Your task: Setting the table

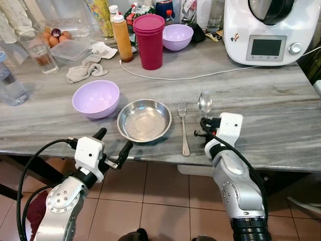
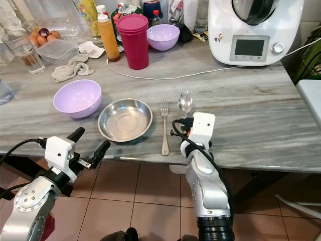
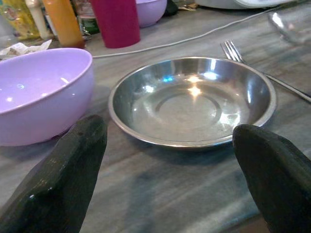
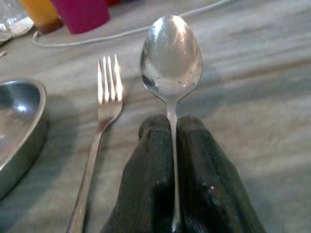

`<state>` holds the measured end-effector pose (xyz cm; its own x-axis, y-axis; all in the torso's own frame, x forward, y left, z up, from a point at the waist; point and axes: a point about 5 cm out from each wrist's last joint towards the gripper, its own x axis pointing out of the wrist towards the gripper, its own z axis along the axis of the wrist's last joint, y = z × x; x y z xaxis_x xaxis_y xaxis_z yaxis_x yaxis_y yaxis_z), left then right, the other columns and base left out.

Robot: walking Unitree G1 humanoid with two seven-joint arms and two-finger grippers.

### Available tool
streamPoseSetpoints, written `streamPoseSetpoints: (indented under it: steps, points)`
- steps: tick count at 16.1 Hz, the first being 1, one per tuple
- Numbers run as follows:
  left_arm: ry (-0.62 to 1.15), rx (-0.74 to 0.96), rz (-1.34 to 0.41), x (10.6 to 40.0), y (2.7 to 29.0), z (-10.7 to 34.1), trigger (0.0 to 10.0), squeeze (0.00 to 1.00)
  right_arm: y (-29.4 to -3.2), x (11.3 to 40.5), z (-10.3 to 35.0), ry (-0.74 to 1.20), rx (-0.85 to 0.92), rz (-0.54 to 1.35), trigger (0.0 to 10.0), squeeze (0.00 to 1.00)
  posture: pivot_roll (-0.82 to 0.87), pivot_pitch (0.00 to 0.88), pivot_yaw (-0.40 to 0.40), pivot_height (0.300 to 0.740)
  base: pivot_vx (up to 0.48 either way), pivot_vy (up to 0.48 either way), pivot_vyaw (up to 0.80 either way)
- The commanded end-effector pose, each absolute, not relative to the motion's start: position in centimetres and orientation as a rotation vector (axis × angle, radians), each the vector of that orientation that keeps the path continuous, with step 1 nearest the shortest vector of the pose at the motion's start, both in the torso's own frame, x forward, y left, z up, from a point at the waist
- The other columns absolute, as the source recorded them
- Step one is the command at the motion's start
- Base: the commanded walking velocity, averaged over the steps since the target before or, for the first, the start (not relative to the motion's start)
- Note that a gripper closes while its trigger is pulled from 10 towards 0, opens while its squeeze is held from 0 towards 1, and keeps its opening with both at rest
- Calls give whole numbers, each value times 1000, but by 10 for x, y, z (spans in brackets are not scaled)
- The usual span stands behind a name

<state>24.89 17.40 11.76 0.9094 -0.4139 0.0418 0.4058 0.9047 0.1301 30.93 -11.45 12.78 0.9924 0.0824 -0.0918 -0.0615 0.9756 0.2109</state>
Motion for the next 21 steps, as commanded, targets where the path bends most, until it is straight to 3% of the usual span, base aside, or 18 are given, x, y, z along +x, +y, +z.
streamPoseSetpoints:
  steps: [1, 21]
  points:
    - [-70, 130, -433, 246, 175, 120, 10000, 0, -107, 312, 128, 119, 229, 94, 10000, 0, -139, 175, 72, 740, 0, 0, 0]
    - [-70, 49, -569, 242, 161, 124, 10000, 0, -104, 321, 110, 248, 145, 146, 10000, 0, -141, 165, 67, 740, 0, 0, 0]
